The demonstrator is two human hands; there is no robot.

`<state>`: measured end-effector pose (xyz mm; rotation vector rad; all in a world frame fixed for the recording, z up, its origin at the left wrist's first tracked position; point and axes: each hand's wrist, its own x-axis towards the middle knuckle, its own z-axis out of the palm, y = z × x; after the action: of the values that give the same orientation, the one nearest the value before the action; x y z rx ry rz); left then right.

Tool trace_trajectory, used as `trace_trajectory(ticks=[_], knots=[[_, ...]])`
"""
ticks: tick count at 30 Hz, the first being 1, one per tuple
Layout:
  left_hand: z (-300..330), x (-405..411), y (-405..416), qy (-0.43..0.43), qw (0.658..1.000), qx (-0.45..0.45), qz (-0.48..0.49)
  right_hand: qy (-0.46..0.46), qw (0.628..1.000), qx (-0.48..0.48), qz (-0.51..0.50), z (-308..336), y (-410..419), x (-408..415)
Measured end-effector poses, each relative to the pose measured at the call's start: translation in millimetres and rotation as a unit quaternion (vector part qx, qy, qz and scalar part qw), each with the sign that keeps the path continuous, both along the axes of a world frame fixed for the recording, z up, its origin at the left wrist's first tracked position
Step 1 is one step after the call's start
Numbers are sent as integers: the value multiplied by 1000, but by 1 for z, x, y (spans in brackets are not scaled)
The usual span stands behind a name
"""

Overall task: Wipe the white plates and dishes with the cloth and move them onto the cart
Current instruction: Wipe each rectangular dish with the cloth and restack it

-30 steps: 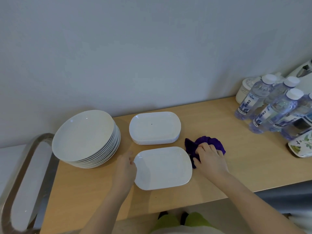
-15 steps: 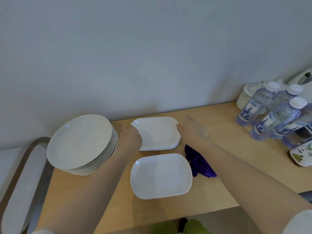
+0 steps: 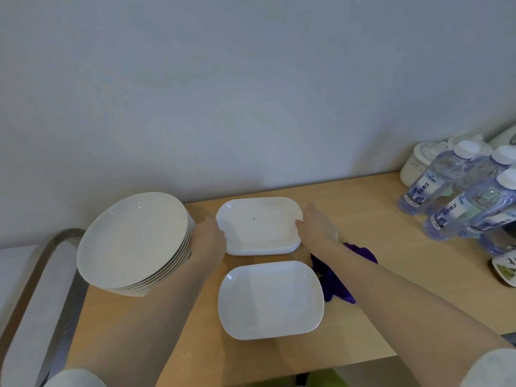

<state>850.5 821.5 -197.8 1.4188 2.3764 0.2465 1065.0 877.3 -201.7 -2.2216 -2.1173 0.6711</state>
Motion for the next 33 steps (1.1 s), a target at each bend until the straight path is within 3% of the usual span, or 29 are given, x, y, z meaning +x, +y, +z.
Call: trace_trajectory(ticks=[4,9,22,33], knots=[[-6,-2,3,-75,996,35,34,3,1000,3,4,1,0,2],[-12,-5,3,-102,993,46,41,9,1000,9,7,4,0,4],[-1,-3,-4,-141,982,110,55,125,990,64,-11,23,-4,19],[12,19,-81,-181,974,131,25,134,983,127,-2,29,-70,43]])
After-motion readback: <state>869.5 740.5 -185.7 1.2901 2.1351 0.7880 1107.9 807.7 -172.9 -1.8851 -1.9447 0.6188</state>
